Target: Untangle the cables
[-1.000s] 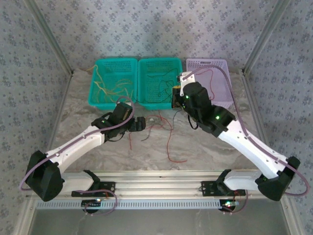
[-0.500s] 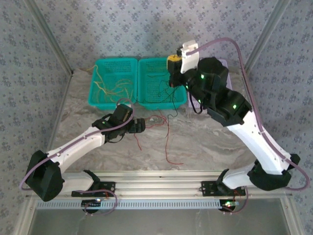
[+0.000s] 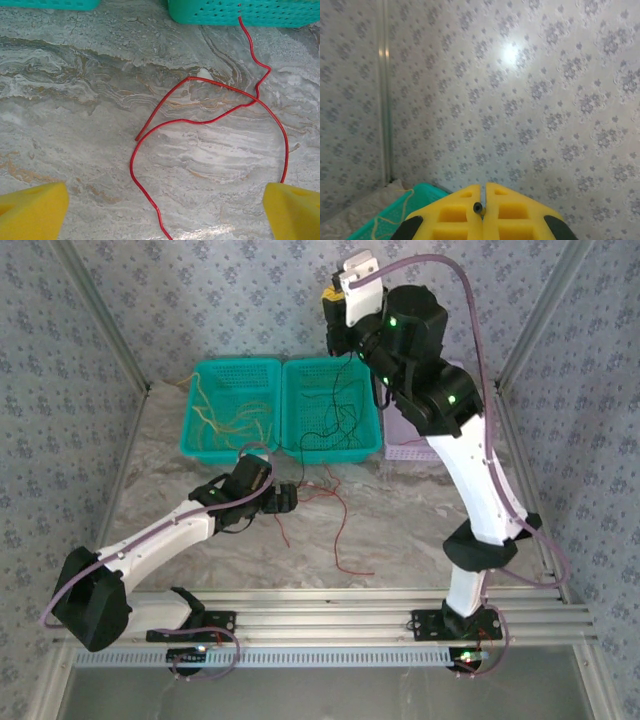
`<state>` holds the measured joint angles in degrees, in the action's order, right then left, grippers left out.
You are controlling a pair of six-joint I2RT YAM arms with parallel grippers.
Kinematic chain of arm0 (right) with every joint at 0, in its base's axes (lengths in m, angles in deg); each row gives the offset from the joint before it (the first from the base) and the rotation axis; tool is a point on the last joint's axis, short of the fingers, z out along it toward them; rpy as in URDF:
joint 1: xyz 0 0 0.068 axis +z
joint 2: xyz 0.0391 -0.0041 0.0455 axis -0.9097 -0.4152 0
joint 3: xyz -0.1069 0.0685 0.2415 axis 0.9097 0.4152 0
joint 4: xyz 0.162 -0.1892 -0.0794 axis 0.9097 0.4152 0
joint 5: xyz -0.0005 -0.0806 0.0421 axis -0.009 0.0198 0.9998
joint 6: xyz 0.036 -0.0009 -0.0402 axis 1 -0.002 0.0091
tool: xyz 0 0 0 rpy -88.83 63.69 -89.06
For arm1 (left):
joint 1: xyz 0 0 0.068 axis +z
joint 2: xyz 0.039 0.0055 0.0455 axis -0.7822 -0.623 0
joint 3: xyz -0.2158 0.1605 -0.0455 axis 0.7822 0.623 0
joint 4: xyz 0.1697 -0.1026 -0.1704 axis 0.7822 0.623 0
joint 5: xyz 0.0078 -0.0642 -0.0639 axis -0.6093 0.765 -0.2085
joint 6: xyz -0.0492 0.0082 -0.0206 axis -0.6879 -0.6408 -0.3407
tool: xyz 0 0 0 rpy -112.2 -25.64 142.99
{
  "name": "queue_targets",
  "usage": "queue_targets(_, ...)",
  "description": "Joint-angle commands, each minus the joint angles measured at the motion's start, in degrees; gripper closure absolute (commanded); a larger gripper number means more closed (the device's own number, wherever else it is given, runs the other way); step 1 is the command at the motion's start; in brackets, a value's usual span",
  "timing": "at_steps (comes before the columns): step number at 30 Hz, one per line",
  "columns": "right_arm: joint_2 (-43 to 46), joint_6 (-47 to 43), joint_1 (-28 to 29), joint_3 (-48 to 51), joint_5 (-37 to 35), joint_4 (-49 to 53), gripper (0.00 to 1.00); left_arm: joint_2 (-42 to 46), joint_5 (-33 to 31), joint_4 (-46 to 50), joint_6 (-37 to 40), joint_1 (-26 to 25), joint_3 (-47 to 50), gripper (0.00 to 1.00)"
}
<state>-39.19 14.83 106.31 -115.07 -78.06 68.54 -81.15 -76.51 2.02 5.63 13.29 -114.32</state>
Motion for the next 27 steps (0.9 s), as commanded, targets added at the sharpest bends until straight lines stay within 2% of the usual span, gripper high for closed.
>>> queue_targets(1, -5.56, 0.96, -5.27, -4.5, 5.48, -0.1, 1.0, 1.42, 0.12, -1.01, -0.74, -0.24, 0.7, 0.01)
queue_targets(6, -13.94, 9.29, -13.45, -7.54, 12.6, -4.12, 1.0, 1.3, -0.01, -1.09, -1.21, -0.24, 1.33, 0.01)
queue_targets(10, -23.05, 11.56, -18.26, -10.04, 14.1, -7.56, 1.0, 0.84, -0.02, -1.08, -1.62, -0.24, 1.57, 0.01)
queue_targets(13, -29.31, 15.01, -21.01, -11.62, 17.59, -5.61, 1.0, 0.39, -0.1, -0.7, -1.88, -0.19, 1.39, 0.01)
queue_targets(18, -33.76, 16.97, -20.45, -5.1, 20.57, -1.1, 1.0, -0.29, -0.48, -0.96, -2.32, -0.24, 1.58, 0.01)
queue_targets(22, -34.48, 16.41, -17.79, 1.0, 18.98, 1.3, 1.0, -1.5, -0.2, -1.05, -2.58, -0.21, 1.02, 0.01)
queue_targets(27, -35.18, 16.61, -16.31, 3.06, 16.91, 5.58, 1.0, -1.49, 0.06, -1.61, -3.03, -0.23, 1.25, 0.01)
